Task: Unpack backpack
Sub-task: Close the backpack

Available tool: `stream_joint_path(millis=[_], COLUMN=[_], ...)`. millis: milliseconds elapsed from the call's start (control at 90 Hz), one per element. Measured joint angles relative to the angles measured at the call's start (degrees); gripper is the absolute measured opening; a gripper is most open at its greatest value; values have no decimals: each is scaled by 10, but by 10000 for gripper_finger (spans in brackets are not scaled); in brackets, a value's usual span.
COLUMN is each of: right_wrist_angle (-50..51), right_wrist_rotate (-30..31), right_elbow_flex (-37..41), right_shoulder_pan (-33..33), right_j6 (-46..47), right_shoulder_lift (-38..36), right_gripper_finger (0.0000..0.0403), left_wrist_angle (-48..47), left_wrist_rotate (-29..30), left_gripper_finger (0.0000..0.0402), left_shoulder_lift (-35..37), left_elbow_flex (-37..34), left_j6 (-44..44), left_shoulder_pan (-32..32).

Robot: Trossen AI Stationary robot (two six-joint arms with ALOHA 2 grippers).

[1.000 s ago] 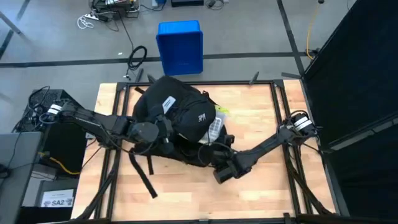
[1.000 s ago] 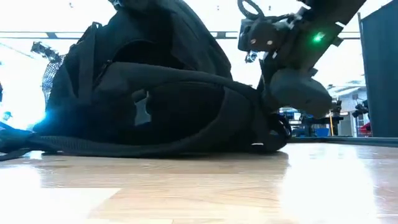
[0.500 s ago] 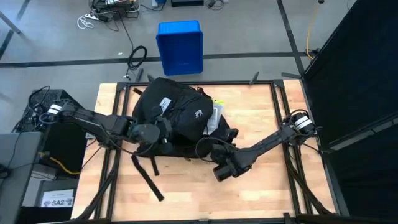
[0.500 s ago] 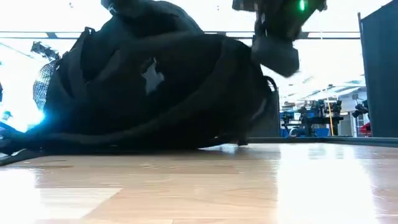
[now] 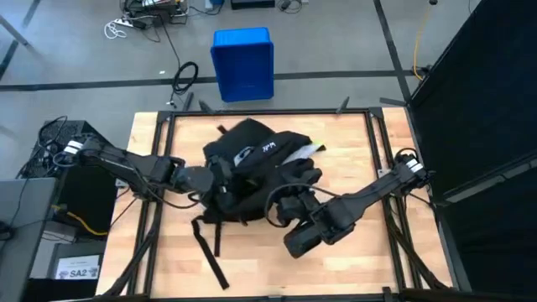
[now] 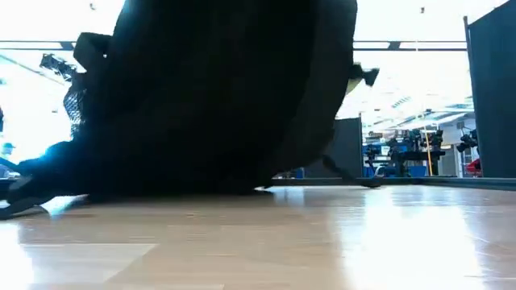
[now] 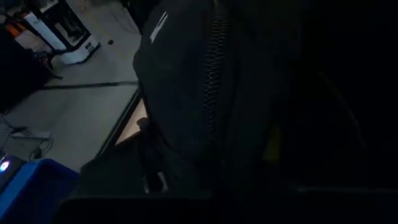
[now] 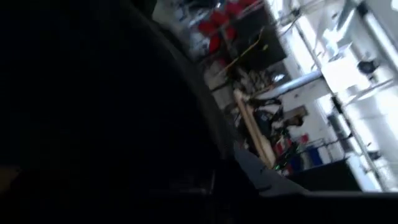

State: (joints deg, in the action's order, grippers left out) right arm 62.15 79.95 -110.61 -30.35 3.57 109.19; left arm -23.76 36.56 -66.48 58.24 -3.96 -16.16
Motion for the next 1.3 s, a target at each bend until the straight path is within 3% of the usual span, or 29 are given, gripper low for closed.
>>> stream_joint_path(millis=[144, 311, 611, 844, 922, 1033, 1100, 1189, 1300], right_wrist_angle=[-135, -246, -251, -252, -254, -261, -262, -263, -263], right_wrist_rotate=[9, 13, 1, -9, -15, -22, -27, -36, -40], right_elbow_flex=[-33, -37, -37, -37, -37, -37, -37, -37, -37], right_shoulder_pan=[-4, -5, -5, -4, -3, 1, 4, 8, 11], right_j6=[-169, -299, -308, -308, -308, -309, -309, -308, -306], right_shoulder_lift=[0, 0, -1, -1, -1, -1, -1, -1, -1], right_gripper_finger=[0, 0, 0, 0, 0, 0, 0, 0, 0], left_wrist_angle=[57, 61, -8, -13, -13, -13, -15, -27, -63], left_wrist_rotate=[-15, -26, -23, -27, -59, -154, -173, -152, -61], left_gripper_finger=[13, 72, 197, 241, 244, 245, 245, 245, 245], left_shoulder_lift=[2, 5, 9, 9, 10, 5, -12, -42, -76], left_elbow_flex=[0, 33, 147, 232, 249, 252, 249, 248, 253], left_j6=[56, 99, 115, 153, 152, 115, 102, 106, 124], left_shoulder_pan=[0, -4, -28, -52, -61, -75, -89, -111, -132])
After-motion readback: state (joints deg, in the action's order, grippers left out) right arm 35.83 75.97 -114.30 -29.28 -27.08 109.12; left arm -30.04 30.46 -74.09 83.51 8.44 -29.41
